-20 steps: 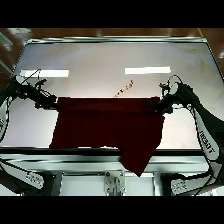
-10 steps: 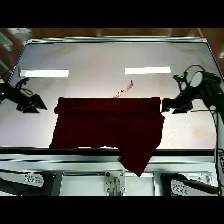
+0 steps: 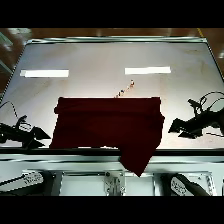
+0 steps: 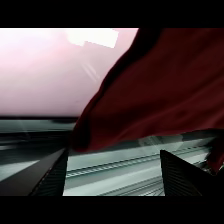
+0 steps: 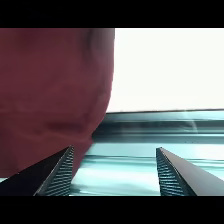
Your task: Fold the shirts.
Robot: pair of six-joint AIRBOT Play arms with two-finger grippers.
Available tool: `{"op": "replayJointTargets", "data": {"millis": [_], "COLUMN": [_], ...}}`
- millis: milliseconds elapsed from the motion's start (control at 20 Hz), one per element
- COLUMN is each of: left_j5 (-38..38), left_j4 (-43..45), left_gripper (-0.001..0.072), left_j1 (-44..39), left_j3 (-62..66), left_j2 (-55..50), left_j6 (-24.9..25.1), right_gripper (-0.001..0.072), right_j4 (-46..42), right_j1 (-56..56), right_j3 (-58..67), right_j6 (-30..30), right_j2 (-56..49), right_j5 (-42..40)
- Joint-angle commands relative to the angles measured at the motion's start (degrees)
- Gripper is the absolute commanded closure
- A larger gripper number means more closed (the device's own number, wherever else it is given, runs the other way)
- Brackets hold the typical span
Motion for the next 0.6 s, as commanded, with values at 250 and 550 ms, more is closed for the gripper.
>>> {"op": "replayJointTargets", "data": {"millis": [250, 550], "left_j5": [3.3, 5.6], "left_j4": [-1.3, -3.0], "left_gripper": [0.0050, 0.0192], "left_j1": [0.5, -1.0], "left_j3": [-6.0, -7.6], "left_j2": [0.8, 0.8], "left_j6": [2.8, 2.9], "right_gripper": [0.0082, 0.0082], "right_j4": [0.9, 0.9], "right_j1": [-1.0, -1.0], "right_j3": [-2.5, -2.5], "right_j6": [-0.7, 0.3], "right_j2": [0.9, 0.9], "right_j5": [-2.1, -2.2]}}
